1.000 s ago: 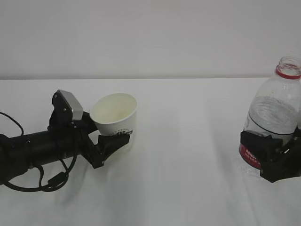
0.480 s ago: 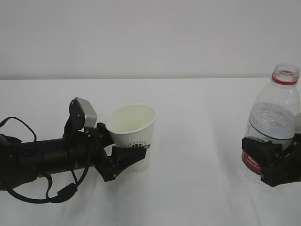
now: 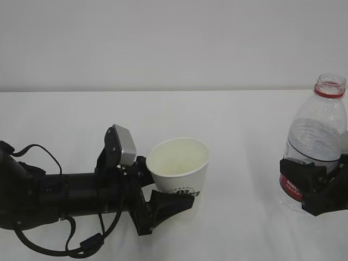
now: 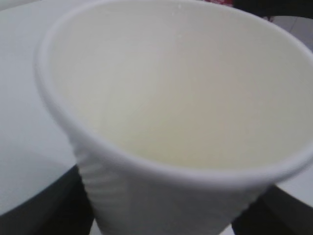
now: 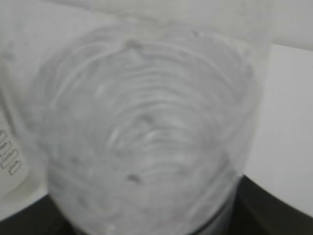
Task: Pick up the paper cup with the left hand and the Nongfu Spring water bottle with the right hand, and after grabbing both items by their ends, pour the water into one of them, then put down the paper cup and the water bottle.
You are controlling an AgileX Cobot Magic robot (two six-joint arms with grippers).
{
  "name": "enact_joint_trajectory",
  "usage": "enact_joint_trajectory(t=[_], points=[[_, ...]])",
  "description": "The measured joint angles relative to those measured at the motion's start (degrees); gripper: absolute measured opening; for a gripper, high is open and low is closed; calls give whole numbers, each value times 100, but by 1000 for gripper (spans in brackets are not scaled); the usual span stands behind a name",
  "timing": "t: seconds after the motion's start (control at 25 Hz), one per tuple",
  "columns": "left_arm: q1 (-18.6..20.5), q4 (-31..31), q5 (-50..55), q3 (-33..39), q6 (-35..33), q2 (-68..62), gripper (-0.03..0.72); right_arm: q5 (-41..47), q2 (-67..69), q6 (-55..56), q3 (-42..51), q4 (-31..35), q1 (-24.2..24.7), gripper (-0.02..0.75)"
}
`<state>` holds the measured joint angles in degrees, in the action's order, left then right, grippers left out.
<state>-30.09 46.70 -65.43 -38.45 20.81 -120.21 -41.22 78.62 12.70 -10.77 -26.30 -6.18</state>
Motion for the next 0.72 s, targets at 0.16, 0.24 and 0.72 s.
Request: enact_joint_trajectory(t=[0.16,0.24,0.72], points=[[-200,0,0,0,0,0,558,0,0,0,0,0,0,449],[-264,0,0,0,0,0,558,0,0,0,0,0,0,449],[-491,-2,0,-292,0,0,558,-260,0,0,0,0,0,449]])
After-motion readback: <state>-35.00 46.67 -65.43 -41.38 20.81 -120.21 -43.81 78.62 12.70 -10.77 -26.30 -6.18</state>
